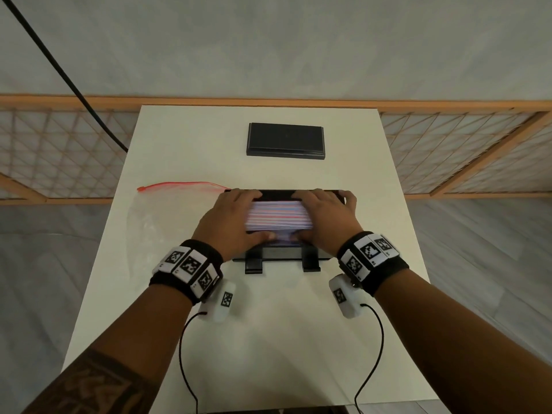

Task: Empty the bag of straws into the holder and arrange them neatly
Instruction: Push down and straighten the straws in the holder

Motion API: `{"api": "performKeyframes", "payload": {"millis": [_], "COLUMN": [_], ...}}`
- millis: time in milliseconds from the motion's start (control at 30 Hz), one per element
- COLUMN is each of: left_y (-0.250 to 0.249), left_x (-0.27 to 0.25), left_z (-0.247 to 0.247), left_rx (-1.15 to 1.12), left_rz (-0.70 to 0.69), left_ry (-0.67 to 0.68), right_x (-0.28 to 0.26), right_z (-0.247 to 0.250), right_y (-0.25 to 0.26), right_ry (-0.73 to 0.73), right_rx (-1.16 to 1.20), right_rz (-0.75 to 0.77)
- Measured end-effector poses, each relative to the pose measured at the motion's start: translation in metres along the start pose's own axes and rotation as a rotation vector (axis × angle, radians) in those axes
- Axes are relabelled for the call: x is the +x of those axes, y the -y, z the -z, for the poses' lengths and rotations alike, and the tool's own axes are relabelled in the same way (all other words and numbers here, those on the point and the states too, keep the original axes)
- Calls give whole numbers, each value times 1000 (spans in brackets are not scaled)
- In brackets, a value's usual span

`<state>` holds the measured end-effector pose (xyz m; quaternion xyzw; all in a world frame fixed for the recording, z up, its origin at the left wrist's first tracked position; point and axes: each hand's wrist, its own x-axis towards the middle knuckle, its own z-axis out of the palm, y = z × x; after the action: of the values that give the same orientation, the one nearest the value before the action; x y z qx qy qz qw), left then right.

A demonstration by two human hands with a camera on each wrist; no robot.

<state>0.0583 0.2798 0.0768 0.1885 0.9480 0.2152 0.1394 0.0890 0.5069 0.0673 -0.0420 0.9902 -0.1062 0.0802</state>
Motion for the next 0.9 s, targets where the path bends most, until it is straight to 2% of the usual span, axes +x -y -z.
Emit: {"api": "performKeyframes", "payload": {"millis": [133,233,333,500,733,800,900], "left_y": [8,12,12,6,-8,-7,4], "left_x": [-12,-21,-27,-27,-25,-22,-21], "left_z": [0,0,-8,-23,-21,-18,-15], "left_rx": [1,122,208,227,278,172,20], "left_rz": [-82,-131,-92,-16,49,52,-26], "left_ry": [41,-36,-68,-3,140,64,-207], "right_x": [-12,-27,-44,-56,-55,-54,-49], "right_z": [1,5,-1,-21,-20,-14,-6], "right_y": [0,0,2,7,11,8,-2], "right_ry": [30,-32,-112,-73,-70,-137,-293], "right_rx": [104,119,38,-114,-114,-17,207], "right_rz": [0,-2,18,-8,-44,-67,-117]}}
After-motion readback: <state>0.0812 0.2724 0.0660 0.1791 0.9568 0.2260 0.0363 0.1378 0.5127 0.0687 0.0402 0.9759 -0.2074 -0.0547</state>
